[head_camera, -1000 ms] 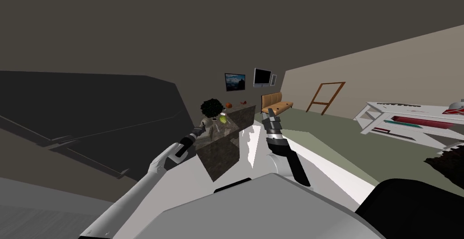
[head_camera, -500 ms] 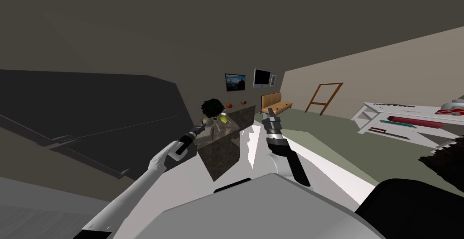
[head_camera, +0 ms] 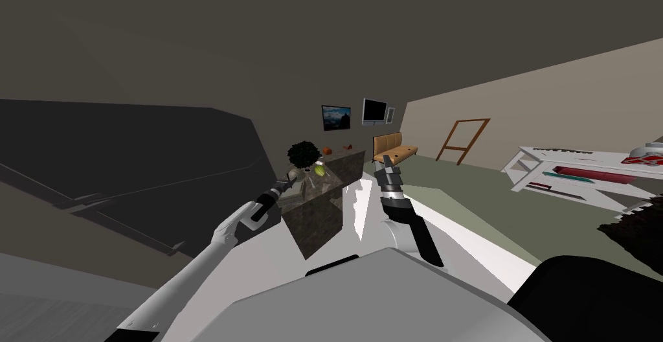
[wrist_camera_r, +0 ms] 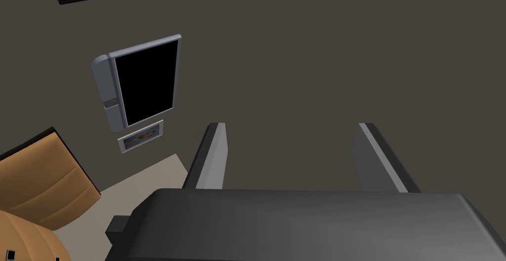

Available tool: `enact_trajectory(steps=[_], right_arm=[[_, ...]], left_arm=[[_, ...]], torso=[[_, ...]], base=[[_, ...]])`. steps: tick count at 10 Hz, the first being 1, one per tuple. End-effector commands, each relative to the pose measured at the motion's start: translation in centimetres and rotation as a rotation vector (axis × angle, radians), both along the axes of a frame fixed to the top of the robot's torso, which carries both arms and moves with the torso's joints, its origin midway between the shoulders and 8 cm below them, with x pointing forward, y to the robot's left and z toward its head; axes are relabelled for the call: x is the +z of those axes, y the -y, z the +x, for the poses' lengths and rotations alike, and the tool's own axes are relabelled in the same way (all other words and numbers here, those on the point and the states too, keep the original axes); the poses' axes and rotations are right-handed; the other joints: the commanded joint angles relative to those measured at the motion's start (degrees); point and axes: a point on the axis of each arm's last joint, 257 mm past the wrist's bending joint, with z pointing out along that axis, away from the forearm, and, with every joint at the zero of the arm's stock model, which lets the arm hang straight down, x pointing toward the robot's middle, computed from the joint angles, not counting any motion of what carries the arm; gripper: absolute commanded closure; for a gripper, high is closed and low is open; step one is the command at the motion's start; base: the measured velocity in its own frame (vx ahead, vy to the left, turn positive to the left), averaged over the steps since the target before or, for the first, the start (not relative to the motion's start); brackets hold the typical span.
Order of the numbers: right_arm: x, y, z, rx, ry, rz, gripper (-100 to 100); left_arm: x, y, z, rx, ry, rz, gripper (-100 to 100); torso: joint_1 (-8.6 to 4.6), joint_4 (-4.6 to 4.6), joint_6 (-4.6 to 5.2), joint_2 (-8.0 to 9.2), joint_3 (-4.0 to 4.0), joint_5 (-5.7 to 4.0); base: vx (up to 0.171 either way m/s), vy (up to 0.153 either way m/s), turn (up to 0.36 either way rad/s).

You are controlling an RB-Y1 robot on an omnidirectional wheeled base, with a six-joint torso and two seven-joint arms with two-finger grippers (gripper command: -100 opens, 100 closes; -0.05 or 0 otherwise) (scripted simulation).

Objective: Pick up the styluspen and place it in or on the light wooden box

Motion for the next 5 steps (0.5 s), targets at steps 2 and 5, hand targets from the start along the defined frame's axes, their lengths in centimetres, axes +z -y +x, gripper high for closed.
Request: enact_trajectory(steps=[2,5], right_arm=[[0.0,0.0,0.0,0.000,0.000,0.000,0],[0.0,0.0,0.0,0.000,0.000,0.000,0]], left_arm=[[2.2,-1.4,0.7,0.010,0.008,0.004,-100],[4.4,-2.8,1.3,0.022,0.017,0.008,-100]], torso=[[-0.06,0.02,0.02,0.08,0.05,-0.02],[-0.13,0.05,0.01,0.22,0.13,-0.03]], base=[[-0.042,-0.025,-0.078],[-0.053,-0.034,-0.037]])
